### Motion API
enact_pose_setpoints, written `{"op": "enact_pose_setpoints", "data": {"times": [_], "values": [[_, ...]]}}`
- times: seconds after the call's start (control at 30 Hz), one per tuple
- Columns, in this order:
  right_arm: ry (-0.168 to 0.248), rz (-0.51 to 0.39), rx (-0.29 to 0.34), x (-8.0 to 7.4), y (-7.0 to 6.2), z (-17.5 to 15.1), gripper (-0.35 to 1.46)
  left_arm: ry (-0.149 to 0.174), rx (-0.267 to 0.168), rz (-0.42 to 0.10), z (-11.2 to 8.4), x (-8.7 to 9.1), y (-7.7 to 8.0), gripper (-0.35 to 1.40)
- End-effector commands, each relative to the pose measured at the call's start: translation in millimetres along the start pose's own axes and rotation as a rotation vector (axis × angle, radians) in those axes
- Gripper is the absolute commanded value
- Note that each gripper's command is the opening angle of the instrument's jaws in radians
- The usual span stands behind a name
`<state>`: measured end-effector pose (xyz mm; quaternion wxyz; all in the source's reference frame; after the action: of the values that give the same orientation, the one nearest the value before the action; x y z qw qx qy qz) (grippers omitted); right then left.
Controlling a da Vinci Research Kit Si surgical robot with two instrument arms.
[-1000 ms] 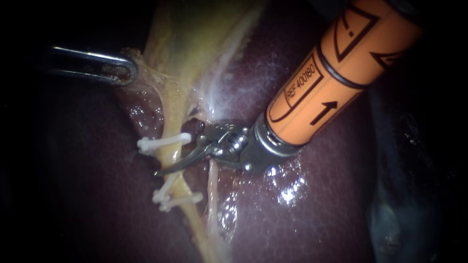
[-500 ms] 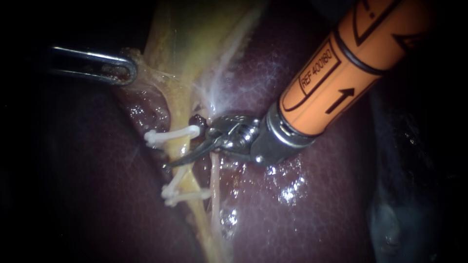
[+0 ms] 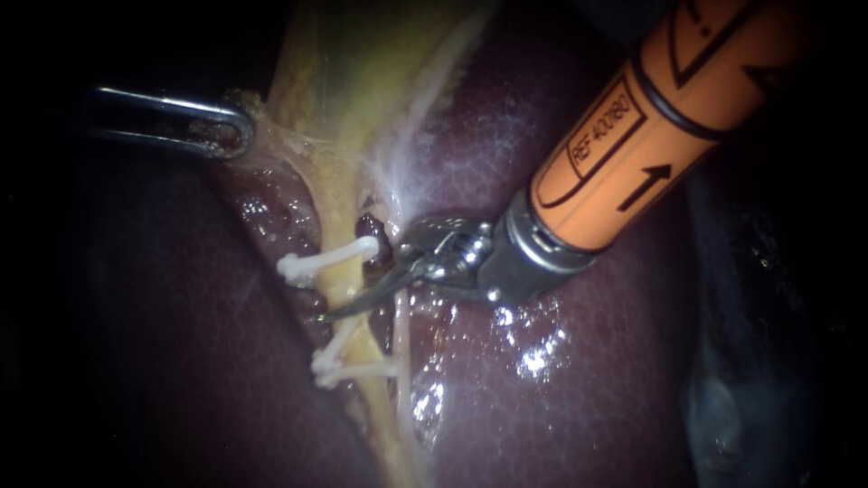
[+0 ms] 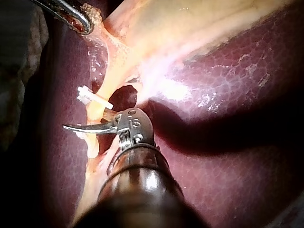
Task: Go to the cutting position left tube
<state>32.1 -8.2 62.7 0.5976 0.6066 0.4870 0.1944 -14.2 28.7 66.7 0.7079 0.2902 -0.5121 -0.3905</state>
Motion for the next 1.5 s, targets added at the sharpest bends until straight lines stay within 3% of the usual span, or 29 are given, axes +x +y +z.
{"op": "enact_pose_setpoints", "data": {"times": [0.03,0.4,0.73,1.03,1.5], "values": [[0.000,0.002,-0.005,-0.1,0.2,-0.1,1.22,0.000,-0.001,0.000,0.0,0.0,0.0,-0.35],[-0.004,0.008,-0.006,0.0,0.1,0.3,1.25,-0.001,-0.001,0.001,0.2,0.2,0.1,-0.35],[0.092,-0.011,0.065,-0.2,1.5,3.8,1.30,-0.001,-0.001,0.001,0.2,0.1,0.1,-0.35],[0.136,-0.135,0.093,-0.7,2.5,5.5,1.30,-0.001,-0.001,0.001,0.2,0.1,0.1,-0.35],[0.141,-0.159,0.096,-0.7,2.4,5.3,1.29,-0.001,-0.001,0.001,0.2,0.1,0.1,-0.35]]}}
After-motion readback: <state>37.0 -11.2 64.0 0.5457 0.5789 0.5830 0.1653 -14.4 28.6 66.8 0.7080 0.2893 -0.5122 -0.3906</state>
